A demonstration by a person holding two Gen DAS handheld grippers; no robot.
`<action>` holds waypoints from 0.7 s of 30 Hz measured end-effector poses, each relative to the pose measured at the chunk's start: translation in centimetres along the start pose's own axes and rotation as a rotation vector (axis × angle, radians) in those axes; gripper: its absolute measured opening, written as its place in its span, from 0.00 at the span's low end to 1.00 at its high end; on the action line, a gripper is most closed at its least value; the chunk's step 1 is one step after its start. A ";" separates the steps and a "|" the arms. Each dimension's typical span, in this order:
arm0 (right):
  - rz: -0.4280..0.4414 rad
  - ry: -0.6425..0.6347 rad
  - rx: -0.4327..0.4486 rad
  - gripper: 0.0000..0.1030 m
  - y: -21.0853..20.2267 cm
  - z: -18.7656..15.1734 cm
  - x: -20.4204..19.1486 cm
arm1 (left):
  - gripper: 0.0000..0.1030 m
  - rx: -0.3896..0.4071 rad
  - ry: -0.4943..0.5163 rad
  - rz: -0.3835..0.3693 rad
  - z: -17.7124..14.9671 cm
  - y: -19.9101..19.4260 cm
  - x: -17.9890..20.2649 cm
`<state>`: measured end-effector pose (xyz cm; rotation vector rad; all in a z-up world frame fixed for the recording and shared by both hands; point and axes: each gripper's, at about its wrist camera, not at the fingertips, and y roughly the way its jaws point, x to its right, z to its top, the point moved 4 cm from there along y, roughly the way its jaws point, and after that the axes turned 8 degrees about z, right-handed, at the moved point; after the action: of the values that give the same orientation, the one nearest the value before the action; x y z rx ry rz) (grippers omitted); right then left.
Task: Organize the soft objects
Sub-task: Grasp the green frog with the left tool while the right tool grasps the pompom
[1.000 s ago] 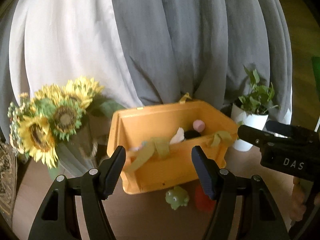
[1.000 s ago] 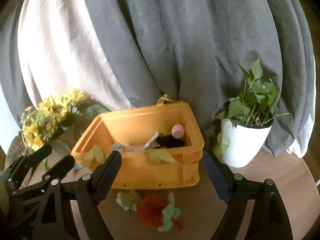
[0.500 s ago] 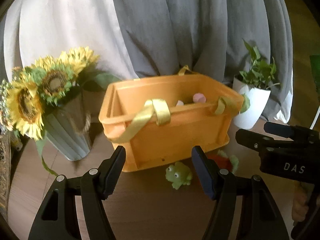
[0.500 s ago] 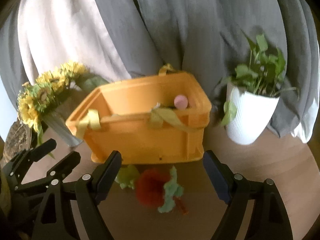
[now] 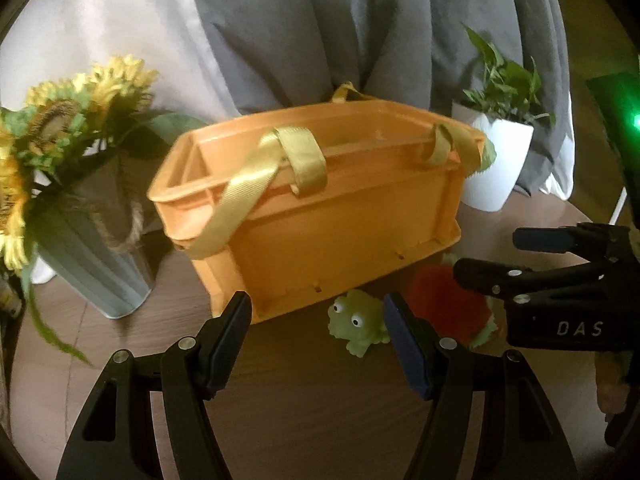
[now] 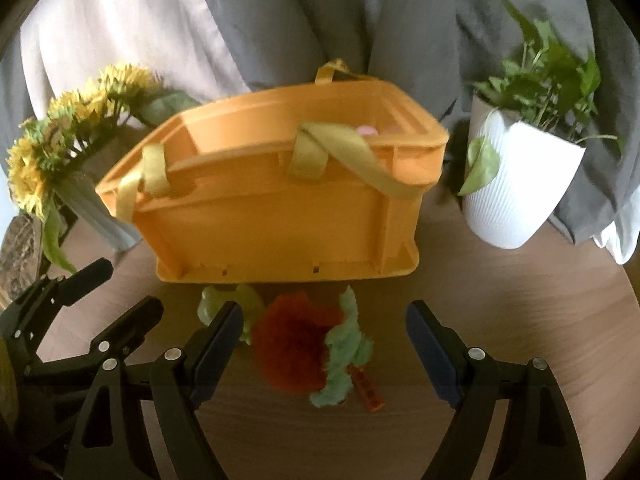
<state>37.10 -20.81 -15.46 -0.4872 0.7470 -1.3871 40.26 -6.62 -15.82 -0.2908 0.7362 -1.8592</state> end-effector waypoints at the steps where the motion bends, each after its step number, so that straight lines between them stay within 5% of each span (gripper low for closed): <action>1: -0.001 0.001 -0.012 0.82 0.5 -0.2 0.1 | 0.65 -0.005 0.006 -0.011 -0.1 0.4 0.1; 16: 0.006 0.054 -0.126 0.81 5.2 -2.0 2.1 | 0.65 -0.086 0.045 -0.073 -1.2 5.0 1.0; 21: 0.036 0.061 -0.131 0.73 6.0 -2.3 2.4 | 0.65 -0.125 -0.006 -0.109 -1.1 6.1 1.0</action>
<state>39.67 -22.05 -21.66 -0.5332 0.8968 -1.3294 43.85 -8.58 -20.56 -0.4243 0.8488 -1.9167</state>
